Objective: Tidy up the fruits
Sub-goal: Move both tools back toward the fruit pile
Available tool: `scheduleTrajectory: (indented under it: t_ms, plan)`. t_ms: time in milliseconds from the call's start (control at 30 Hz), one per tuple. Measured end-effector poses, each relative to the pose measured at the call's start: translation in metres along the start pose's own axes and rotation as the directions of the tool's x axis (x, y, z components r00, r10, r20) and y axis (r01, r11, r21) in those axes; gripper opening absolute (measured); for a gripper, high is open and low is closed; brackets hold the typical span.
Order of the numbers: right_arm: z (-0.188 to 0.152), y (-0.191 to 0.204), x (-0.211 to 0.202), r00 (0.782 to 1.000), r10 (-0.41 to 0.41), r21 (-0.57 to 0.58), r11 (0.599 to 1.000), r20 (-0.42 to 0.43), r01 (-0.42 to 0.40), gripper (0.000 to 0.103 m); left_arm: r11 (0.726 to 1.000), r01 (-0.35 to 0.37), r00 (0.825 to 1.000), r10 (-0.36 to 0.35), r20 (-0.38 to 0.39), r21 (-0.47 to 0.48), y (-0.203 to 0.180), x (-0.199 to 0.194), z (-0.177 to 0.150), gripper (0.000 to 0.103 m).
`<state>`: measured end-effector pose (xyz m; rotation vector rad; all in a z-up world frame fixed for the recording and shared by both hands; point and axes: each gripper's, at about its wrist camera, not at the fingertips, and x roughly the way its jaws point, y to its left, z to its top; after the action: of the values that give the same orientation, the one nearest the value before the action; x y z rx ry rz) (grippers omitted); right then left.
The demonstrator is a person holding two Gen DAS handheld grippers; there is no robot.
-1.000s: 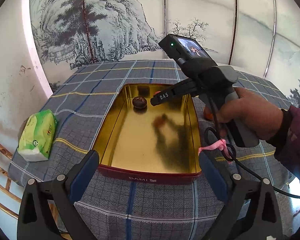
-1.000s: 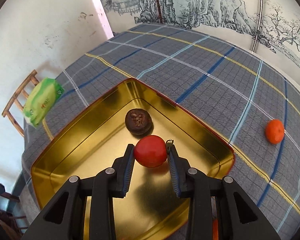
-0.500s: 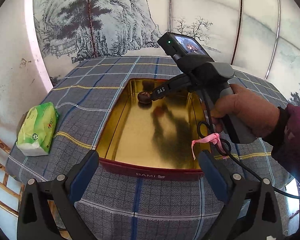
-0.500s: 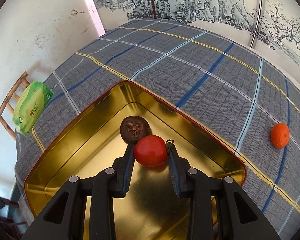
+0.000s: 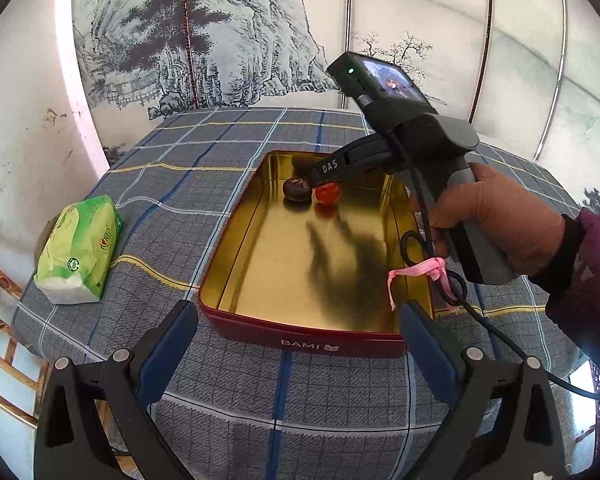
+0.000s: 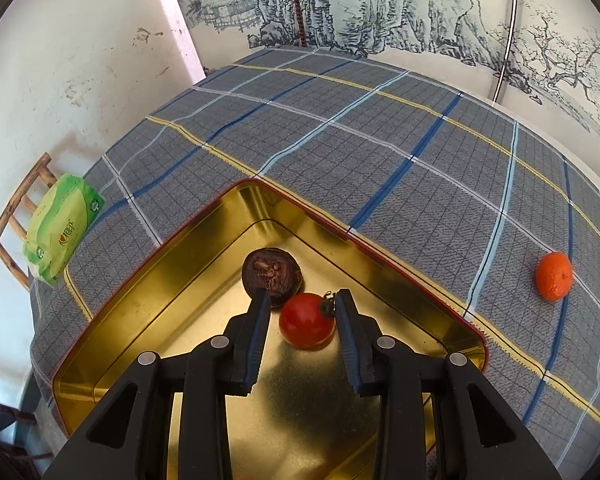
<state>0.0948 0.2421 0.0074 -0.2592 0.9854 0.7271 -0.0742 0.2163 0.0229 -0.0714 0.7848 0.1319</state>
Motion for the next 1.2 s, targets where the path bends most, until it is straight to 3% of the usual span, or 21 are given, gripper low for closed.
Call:
scheduleTrajectory:
  t_ms: [400,567,733,933,1100,1200]
  plan:
    - [-0.024,-0.016,-0.04,0.995,0.059,0.069,0.995,0.083,-0.065,0.036,1.0,-0.004,1.0,0.004,-0.009,0.001,-0.002,-0.001,-0.002,0.099]
    - [-0.066,-0.03,-0.095,0.974,0.06,0.084,0.993,0.216,-0.08,0.037,1.0,-0.009,1.0,0.009,-0.008,0.011,-0.004,-0.004,-0.004,0.099]
    - [-0.135,-0.065,-0.15,0.944,-0.121,0.125,0.988,0.307,0.085,0.042,0.999,0.005,1.0,-0.005,0.0,0.044,-0.014,-0.008,-0.006,0.099]
    - [-0.211,-0.137,-0.182,0.894,-0.371,0.3,0.908,0.252,0.293,0.043,0.988,0.104,0.995,-0.103,-0.013,0.114,-0.041,-0.011,-0.003,0.099]
    - [-0.264,-0.2,-0.19,0.881,-0.439,0.43,0.839,0.177,0.332,0.043,0.964,0.178,0.984,-0.174,-0.038,0.196,-0.078,-0.009,0.005,0.098]
    - [-0.281,-0.219,-0.189,0.885,-0.436,0.476,0.82,0.161,0.318,0.043,0.941,0.242,0.97,-0.233,-0.065,0.238,-0.102,-0.004,0.012,0.098]
